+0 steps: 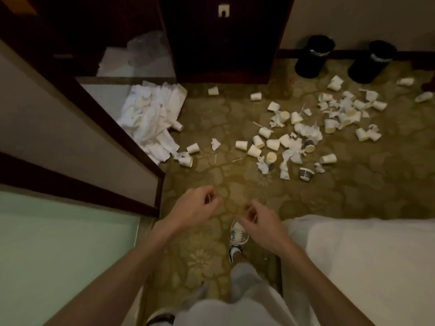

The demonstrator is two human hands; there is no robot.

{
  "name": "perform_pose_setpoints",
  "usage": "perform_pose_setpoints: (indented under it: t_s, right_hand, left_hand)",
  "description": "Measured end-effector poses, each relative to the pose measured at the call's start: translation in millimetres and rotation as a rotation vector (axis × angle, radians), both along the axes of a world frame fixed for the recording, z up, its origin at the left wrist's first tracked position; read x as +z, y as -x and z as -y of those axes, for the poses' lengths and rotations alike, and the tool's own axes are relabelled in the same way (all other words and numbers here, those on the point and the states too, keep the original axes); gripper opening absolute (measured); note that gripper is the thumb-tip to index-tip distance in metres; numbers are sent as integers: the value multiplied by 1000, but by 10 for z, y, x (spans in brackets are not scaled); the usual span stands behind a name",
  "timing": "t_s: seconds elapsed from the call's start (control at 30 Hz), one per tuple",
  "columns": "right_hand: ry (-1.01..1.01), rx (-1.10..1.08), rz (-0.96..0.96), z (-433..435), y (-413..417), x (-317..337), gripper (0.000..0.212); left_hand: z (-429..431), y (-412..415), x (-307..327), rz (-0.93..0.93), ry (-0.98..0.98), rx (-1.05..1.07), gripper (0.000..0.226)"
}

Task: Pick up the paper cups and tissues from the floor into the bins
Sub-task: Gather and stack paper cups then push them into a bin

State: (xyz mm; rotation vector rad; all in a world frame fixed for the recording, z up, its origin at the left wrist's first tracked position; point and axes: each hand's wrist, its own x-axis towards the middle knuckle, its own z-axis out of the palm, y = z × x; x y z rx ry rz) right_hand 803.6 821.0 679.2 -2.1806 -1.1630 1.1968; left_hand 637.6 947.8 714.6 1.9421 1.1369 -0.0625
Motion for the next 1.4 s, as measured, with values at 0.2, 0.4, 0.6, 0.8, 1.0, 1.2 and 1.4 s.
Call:
perform_pose_setpoints:
  t_s: [0.2, 0.4, 0.6, 0.8, 1.0, 1.2, 1.4]
  right_hand:
    - [51, 105, 41, -1222, -832, -277, 14]
    - [162, 182, 93, -2276, -1335, -818, 30]
    - [239, 189, 73, -3193, -1653, -1631, 23]
    - [197, 214, 172, -3974, -2197, -3035, 20]
    - [136, 240, 130, -4588, -2792, -4891, 10]
    - [163, 544, 278, -4745, -2911, -6707, 20]
    - [230, 784, 390, -4626, -2901, -7628, 32]
  left_hand:
    - [-1023, -728, -378, -67, 57, 109, 25]
    - [-2091, -1274, -1032, -150, 87, 74, 23]
    - [-3120, -1692, -1955, -190, 98, -19, 22]
    - [-3944, -2088, -3362, -173, 68, -96, 20]
    - [-4417, -2309, -5328, -218, -13, -214, 15]
    - [-4534, -2256, -7029, -297, 11, -213, 18]
    - [-4448, -2217, -7940, -335, -31, -149, 23]
